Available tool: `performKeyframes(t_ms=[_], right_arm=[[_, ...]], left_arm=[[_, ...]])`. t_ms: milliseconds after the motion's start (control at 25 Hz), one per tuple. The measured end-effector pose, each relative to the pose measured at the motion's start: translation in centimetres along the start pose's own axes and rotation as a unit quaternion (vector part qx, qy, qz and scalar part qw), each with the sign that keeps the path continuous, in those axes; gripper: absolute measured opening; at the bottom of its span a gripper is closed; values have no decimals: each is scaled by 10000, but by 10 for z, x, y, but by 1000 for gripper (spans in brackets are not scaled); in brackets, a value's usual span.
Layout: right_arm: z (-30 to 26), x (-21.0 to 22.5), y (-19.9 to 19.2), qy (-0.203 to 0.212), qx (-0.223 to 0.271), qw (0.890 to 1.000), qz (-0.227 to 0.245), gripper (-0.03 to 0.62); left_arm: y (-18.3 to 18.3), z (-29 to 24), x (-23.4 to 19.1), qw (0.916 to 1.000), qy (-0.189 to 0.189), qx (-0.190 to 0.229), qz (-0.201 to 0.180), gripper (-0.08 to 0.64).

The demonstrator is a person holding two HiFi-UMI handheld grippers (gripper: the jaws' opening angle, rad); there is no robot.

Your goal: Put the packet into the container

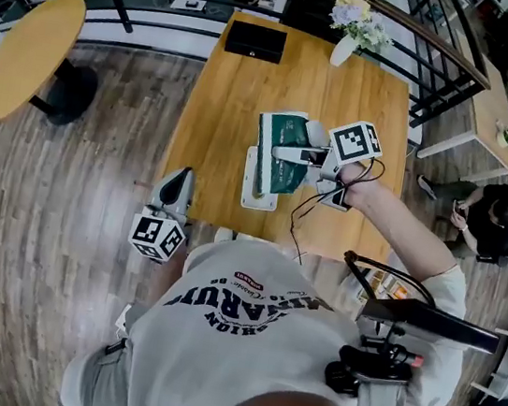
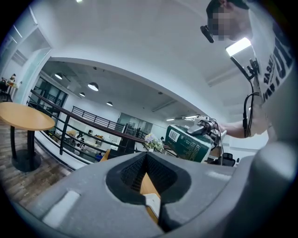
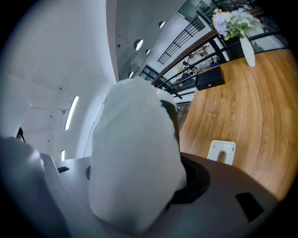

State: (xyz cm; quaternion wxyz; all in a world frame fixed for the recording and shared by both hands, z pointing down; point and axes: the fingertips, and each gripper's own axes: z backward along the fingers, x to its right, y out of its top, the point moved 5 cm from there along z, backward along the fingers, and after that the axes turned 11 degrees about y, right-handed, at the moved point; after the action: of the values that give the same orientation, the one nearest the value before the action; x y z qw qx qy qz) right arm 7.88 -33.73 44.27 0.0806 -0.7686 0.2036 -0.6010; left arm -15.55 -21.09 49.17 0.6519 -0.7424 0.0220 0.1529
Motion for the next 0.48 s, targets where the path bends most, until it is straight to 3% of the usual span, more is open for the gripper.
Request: performKeyframes(t_ms=[480], right_arm=[[-5,9,-10,-10,51,9998,-217,284]], left_arm=[[-2,8,-6,9998,178,2,63,-4]])
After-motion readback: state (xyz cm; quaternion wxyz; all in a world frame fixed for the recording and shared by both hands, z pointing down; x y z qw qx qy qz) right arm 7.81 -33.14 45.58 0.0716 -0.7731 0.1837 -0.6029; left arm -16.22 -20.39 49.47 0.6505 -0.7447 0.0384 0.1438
